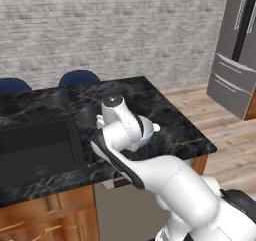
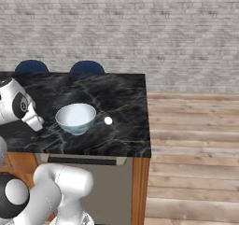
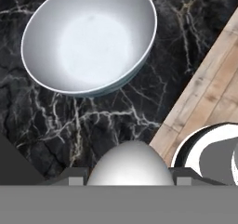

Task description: Gather the eggs and milk located in the vicinity of the sink area and place them right next to the bowl.

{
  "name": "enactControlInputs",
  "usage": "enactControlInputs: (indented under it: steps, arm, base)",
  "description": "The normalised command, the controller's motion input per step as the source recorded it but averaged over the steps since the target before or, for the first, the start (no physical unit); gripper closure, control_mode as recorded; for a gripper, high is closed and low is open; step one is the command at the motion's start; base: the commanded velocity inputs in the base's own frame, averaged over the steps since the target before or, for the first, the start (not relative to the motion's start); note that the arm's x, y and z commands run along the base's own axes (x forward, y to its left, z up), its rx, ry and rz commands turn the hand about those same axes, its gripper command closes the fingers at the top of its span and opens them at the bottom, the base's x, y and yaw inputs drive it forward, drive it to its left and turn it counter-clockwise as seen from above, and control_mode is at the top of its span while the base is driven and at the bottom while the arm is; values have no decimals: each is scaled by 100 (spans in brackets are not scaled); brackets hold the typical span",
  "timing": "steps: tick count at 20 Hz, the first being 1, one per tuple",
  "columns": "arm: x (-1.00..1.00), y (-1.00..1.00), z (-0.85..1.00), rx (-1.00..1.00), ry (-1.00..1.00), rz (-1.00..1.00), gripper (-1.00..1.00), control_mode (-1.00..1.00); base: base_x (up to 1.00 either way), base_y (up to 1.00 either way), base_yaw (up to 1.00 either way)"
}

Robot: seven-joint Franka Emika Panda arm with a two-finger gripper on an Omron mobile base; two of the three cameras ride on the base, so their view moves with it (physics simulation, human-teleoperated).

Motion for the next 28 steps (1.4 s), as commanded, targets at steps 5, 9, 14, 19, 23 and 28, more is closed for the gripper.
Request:
enactControlInputs:
  steps: [5, 9, 14, 19, 23, 28]
  arm:
    - [23, 17, -32, 0, -2, 0, 100, -100]
    - [18, 17, -27, 0, -4, -1, 100, -100]
    - [16, 0, -24, 0, -8, 0, 100, -100]
    - [21, 0, -16, 0, -8, 0, 100, -100]
    - [30, 0, -1, 0, -5, 0, 100, -100]
    - [28, 0, -14, 0, -1, 0, 100, -100]
  base:
    - [0, 0, 0]
    - [0, 0, 0]
    - [0, 0, 0]
    - [0, 0, 0]
    - [0, 0, 0]
    - [0, 0, 0]
